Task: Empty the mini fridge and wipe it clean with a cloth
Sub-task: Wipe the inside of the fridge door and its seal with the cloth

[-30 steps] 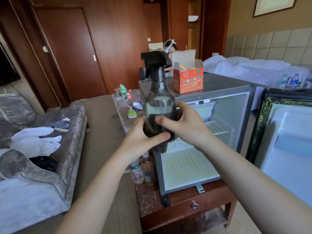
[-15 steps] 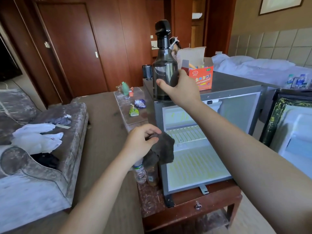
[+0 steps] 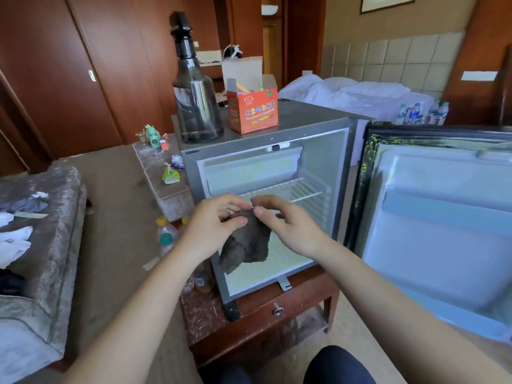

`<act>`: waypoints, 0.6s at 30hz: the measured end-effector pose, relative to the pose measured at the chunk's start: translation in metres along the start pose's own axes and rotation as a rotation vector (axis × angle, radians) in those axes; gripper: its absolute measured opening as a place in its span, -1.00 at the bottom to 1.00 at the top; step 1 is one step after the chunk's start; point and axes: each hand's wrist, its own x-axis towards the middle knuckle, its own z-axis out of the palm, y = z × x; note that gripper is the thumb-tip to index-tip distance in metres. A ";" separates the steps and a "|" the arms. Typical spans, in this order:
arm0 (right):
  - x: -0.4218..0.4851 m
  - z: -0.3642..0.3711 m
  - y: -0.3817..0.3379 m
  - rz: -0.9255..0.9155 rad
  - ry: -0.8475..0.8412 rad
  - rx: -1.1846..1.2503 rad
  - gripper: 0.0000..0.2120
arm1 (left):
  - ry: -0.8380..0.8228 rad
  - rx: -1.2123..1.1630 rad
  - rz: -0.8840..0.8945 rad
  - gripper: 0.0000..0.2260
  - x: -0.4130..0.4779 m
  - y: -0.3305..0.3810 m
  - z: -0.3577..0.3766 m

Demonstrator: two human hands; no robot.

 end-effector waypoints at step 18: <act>-0.226 -0.212 0.116 0.493 0.782 -0.027 -0.77 | -0.238 0.099 0.335 -0.84 0.017 0.097 0.263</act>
